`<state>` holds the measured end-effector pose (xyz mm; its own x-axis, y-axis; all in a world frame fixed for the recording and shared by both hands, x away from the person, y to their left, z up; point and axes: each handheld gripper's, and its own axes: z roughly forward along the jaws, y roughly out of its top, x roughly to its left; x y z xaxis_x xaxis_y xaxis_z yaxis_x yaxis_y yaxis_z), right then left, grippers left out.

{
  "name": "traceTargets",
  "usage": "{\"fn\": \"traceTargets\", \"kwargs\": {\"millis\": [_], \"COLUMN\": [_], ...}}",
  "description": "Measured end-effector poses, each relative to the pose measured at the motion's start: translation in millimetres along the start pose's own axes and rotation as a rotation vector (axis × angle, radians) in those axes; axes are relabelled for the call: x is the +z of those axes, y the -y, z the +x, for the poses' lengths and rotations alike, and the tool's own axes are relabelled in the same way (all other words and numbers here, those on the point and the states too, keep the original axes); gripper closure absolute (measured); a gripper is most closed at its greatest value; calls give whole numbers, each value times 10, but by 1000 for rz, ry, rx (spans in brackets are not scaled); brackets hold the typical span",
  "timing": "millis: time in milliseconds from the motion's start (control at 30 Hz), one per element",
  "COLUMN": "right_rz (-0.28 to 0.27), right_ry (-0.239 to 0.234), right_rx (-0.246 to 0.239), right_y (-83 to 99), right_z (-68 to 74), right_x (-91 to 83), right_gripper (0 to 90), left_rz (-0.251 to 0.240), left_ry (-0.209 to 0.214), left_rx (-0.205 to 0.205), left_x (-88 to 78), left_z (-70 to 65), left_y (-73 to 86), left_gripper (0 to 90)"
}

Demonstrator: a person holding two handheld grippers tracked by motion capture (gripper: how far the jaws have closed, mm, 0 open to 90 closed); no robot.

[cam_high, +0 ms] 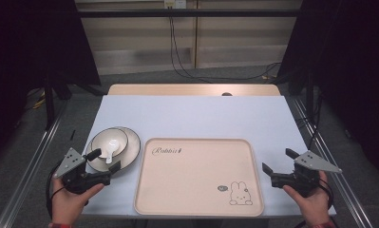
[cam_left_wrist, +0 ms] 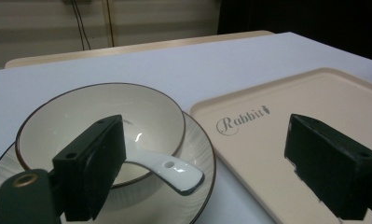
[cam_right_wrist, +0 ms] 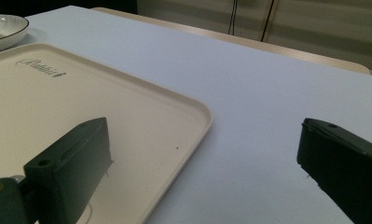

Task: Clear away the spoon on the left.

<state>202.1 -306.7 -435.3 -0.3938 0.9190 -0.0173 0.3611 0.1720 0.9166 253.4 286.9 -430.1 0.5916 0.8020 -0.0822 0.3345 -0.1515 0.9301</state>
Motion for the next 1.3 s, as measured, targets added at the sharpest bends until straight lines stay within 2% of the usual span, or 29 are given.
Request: {"fn": "traceTargets", "kwargs": {"millis": [33,67,100,300,333,467,633,833,967,1000,1200,1300], "right_rz": [3,1,0,-2,-3,-8,-4,-3,-5,-3,-3,-3], "right_ry": [0,1,-3,1,3,3,-6,-8,-12,-11,-15,-14], "right_rx": [0,-2,-1,-6,-4,-1,-2,-4,-1,2,-1,-4], "right_y": [1,1,1,-3,-1,2,1,2,4,8,6,7], "right_z": [2,2,2,-2,-6,-16,-16,-12,-15,-16,-14,-13], "right_x": [1,2,3,6,8,9,13,18,17,20,23,21], "right_gripper": [24,24,24,24,24,24,24,25,26,25,26,26], "left_rz": [-1,6,4,23,33,44,57,72,84,89,88,83], "left_ry": [-10,4,-3,-21,-20,-41,-47,-45,-49,-55,-68,-73], "left_rx": [-12,-9,-18,-18,-5,-4,5,30,31,34,22,10], "left_x": [5,8,15,34,39,43,42,34,21,14,3,7], "left_z": [-2,10,4,9,7,5,15,3,13,12,26,24], "left_y": [8,17,26,56,59,68,94,95,100,97,89,89], "left_gripper": [134,138,140,182,198,244,341,393,468,515,607,614]}}
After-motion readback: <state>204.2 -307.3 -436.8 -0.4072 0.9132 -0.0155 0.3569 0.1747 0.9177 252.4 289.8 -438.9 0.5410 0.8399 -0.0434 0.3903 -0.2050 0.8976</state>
